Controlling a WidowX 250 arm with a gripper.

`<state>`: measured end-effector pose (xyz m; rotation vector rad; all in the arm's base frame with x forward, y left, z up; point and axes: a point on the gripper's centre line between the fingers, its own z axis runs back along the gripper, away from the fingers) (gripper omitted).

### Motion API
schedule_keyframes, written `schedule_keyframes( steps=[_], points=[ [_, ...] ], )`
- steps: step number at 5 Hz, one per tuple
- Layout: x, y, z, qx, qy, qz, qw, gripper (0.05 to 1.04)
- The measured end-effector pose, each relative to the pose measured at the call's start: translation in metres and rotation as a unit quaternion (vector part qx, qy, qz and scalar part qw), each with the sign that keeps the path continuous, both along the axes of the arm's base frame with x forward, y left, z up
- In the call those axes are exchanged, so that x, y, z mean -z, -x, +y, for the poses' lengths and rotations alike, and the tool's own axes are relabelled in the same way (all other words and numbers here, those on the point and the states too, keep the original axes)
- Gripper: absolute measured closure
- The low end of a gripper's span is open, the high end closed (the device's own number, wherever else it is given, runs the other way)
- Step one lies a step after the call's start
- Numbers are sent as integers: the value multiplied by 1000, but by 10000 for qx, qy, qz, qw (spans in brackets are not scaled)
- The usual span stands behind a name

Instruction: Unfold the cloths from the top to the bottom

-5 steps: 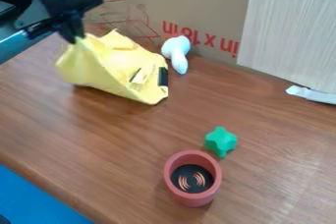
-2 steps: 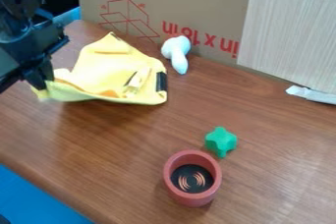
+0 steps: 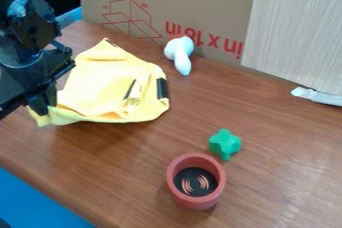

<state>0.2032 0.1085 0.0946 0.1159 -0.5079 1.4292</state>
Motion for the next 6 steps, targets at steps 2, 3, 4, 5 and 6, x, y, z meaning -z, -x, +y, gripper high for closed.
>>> schedule_keyframes(
  steps=[2,3,4,5,6],
  points=[
    [-1,6,-10,-216,135,120,9996,611],
    [-5,4,-17,-60,203,49,9998,305],
    [-25,-3,-26,171,291,-164,9993,88],
    [-51,-24,-27,1281,293,-19,9913,82],
    [-60,-44,-29,2268,521,429,9716,83]
  ],
)
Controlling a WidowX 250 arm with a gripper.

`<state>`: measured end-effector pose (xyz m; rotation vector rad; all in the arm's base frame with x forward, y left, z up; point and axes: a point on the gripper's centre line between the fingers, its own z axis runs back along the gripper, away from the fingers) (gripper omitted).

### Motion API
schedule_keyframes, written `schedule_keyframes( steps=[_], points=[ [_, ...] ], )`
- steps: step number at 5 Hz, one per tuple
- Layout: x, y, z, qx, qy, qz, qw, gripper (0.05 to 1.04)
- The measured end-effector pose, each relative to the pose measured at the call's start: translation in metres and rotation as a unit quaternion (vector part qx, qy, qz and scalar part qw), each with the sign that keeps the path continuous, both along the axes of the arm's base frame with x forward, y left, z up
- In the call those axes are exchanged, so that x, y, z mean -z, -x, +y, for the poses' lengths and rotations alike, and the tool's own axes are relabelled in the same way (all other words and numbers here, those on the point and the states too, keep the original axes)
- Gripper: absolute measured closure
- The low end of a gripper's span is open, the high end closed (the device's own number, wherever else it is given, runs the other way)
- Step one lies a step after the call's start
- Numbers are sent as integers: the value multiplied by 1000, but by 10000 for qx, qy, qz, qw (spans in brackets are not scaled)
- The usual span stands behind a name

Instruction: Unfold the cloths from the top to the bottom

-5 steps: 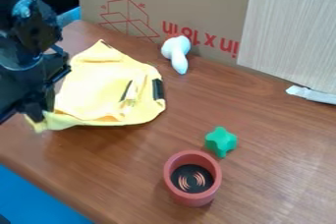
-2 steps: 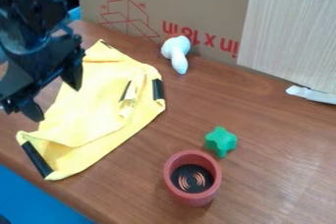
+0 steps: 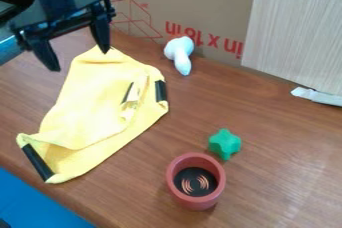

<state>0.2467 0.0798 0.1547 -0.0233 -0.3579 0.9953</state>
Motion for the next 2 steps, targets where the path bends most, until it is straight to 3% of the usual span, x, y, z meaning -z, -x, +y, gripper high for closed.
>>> schedule_keyframes(
  steps=[1,2],
  points=[
    [-4,-18,-3,951,-162,448,9943,82],
    [-12,-30,-8,1670,-419,686,9827,83]
  ],
)
